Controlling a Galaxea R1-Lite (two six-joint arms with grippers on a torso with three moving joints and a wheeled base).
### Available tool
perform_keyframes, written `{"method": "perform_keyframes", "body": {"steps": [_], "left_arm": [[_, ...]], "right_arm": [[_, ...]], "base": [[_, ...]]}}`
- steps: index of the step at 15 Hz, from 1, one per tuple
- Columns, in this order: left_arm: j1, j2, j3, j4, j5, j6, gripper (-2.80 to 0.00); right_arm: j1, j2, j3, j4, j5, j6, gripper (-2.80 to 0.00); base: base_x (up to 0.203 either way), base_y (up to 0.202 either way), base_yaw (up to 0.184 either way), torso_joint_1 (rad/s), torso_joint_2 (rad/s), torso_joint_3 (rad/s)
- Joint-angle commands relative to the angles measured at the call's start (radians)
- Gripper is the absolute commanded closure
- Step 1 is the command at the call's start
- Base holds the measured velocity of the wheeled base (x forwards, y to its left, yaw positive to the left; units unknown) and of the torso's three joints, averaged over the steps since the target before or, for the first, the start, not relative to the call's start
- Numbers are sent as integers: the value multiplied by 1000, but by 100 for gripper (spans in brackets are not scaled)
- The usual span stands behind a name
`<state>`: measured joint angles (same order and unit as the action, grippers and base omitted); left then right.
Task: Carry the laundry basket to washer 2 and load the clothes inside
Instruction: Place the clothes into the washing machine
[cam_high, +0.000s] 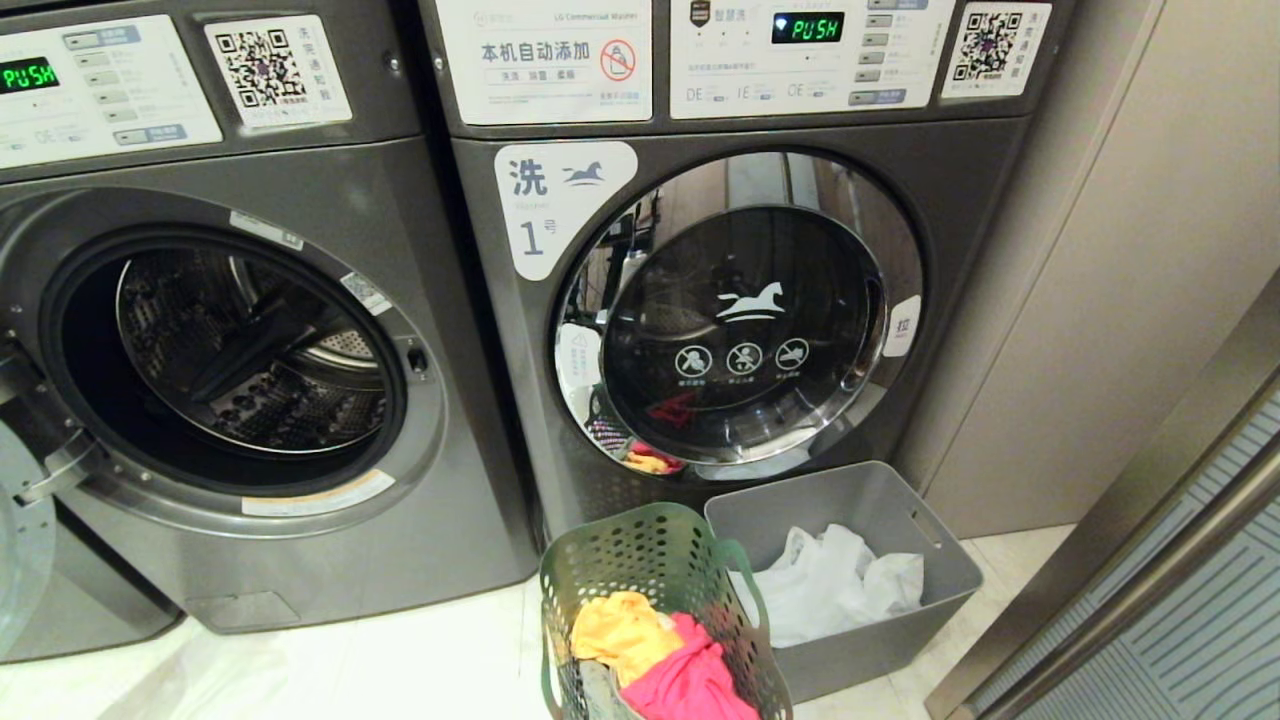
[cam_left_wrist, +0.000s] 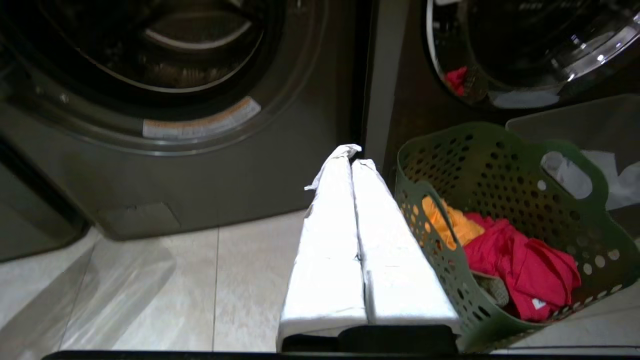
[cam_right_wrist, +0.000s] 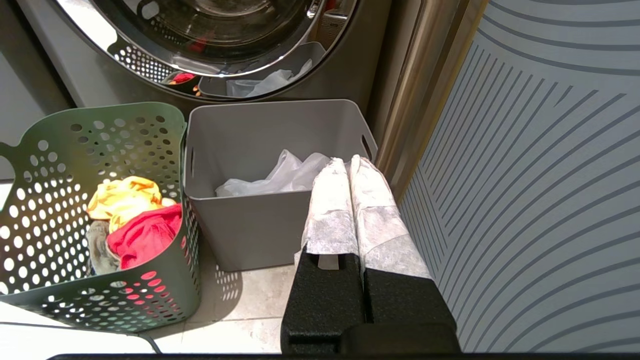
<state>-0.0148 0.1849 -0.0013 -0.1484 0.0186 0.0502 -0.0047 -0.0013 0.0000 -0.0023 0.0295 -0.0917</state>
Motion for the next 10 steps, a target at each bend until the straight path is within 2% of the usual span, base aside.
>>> {"method": "perform_keyframes", "body": {"steps": [1, 6, 8, 10], "left_arm": [[19, -190, 39, 29, -26, 3, 0], [22, -183, 41, 38, -25, -18, 0], [22, -184, 41, 35, -5, -77, 0], [22, -184, 41, 35, -3, -78, 0]], "right_arm": [[0, 1, 0, -1, 1, 1, 0], [0, 1, 0, -1, 0, 4, 0], [0, 1, 0, -1, 1, 4, 0], [0, 1, 0, -1, 1, 4, 0]], "base": [[0, 0, 0, 0, 0, 0], [0, 0, 0, 0, 0, 0], [0, 0, 0, 0, 0, 0], [0, 0, 0, 0, 0, 0]]}}
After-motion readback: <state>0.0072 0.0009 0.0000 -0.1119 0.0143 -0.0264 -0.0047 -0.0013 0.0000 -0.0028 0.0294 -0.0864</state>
